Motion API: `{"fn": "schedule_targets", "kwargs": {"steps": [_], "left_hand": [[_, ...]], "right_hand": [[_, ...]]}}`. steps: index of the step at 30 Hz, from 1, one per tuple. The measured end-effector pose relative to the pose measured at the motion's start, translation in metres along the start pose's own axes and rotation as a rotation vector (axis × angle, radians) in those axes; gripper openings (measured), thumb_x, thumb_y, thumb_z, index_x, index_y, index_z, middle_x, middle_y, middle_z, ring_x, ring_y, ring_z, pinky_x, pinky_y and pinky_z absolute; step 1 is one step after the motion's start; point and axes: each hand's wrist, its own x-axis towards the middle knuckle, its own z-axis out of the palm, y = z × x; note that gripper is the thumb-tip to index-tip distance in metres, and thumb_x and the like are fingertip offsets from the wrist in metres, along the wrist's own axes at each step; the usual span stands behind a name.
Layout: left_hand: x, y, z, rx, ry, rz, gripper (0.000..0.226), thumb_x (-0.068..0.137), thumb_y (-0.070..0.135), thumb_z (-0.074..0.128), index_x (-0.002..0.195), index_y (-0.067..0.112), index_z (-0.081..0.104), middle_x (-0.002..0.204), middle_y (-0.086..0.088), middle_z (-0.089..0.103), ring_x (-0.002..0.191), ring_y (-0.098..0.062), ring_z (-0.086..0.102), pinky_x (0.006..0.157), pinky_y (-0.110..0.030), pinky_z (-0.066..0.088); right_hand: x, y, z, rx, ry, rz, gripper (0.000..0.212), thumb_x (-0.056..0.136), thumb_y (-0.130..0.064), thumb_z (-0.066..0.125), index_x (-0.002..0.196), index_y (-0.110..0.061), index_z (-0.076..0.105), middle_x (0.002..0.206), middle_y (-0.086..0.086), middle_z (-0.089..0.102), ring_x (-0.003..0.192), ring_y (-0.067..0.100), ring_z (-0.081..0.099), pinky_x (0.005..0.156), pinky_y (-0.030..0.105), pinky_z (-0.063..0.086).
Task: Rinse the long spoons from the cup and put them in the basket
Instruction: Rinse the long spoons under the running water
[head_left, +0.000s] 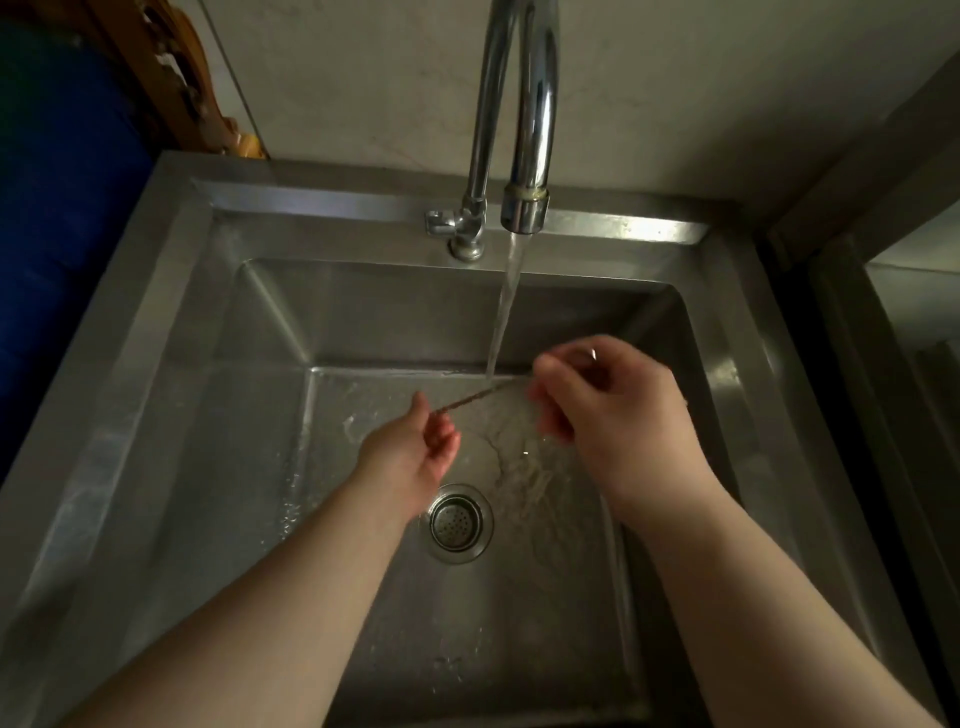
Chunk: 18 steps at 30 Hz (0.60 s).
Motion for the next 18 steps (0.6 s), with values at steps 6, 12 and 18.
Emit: {"fn": "schedule_targets", "kwargs": {"steps": [6, 12, 18], "left_hand": [[-0.037, -0.05, -0.035, 0.134, -0.096, -0.103, 0.031, 0.089, 0.038, 0.066, 0.095, 0.008, 0.064, 0.066, 0.0, 0.062, 0.061, -0.01, 0.046, 0.06, -0.024, 0.047], [-0.058, -0.062, -0.037, 0.315, -0.176, 0.126, 0.02, 0.102, 0.012, 0.051, 0.097, 0.006, 0.069, 0.076, -0.004, 0.063, 0.06, -0.009, 0.05, 0.067, -0.027, 0.048], [-0.061, -0.058, -0.025, 0.447, -0.31, 0.185, 0.026, 0.099, -0.007, 0.045, 0.102, 0.004, 0.068, 0.087, -0.008, 0.071, 0.075, -0.016, 0.071, 0.074, -0.025, 0.059]], "right_hand": [[0.045, -0.001, 0.033, 0.135, -0.004, 0.08, 0.023, 0.098, -0.025, 0.059, 0.09, -0.003, 0.065, 0.063, 0.003, 0.059, 0.055, 0.01, 0.053, 0.054, 0.027, 0.047], [0.045, 0.015, 0.06, 0.093, -0.111, 0.146, 0.016, 0.093, -0.02, 0.063, 0.09, -0.004, 0.066, 0.064, 0.004, 0.056, 0.052, 0.011, 0.048, 0.048, 0.026, 0.041], [0.034, 0.028, 0.062, -0.109, -0.189, 0.159, 0.013, 0.093, -0.018, 0.06, 0.086, -0.016, 0.071, 0.076, 0.0, 0.073, 0.056, 0.008, 0.056, 0.056, 0.029, 0.05]]}}
